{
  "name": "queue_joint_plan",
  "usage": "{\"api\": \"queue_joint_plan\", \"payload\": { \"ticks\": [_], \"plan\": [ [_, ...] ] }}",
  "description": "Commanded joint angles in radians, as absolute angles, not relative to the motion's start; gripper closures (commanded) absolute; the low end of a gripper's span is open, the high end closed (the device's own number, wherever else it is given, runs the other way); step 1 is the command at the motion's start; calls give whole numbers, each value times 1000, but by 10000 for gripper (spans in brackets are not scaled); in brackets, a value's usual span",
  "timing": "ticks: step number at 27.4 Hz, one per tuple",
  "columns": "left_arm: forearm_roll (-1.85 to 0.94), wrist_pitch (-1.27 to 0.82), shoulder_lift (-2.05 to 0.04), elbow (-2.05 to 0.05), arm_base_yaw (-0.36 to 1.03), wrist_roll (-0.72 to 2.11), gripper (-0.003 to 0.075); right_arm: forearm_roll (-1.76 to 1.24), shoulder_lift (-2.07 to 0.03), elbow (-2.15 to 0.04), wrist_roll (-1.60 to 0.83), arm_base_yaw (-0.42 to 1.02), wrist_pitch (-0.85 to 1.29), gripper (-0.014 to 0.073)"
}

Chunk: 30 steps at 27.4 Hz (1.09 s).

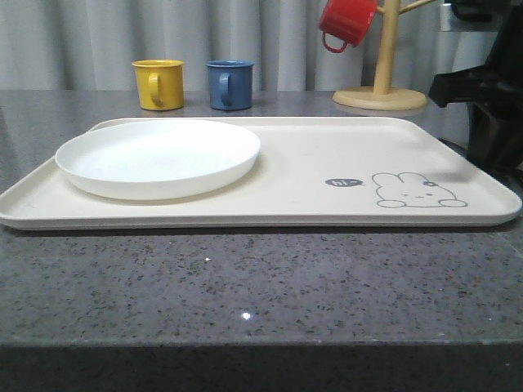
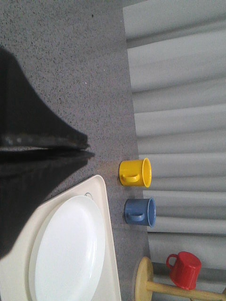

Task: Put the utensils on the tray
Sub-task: 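Grasp the fork with the right gripper and lift it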

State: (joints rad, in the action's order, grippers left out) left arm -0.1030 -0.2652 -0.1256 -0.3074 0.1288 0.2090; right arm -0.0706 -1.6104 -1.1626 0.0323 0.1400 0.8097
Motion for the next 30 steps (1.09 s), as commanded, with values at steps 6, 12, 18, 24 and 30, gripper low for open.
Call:
{"api": "queue_joint_plan", "payload": {
  "ticks": [6,12,18,24,30],
  "plan": [
    [-114,-184,-137,-335,127,201,738,-74,-1565,-1192,23,138,822,576],
    [-114,-184,-137,-335,127,201,738,-73,-1490,-1193,80,139,824,580],
    [-114,-184,-137,-335,127,201,738,-9,-1440,-1222,194,195,848,580],
    [-114,-184,-137,-335,127,201,738,45,-1450,-1298,278,287,876,580],
    [-114,-184,-137,-335,127,201,738,69,-1515,-1393,357,417,888,580]
  ]
}}
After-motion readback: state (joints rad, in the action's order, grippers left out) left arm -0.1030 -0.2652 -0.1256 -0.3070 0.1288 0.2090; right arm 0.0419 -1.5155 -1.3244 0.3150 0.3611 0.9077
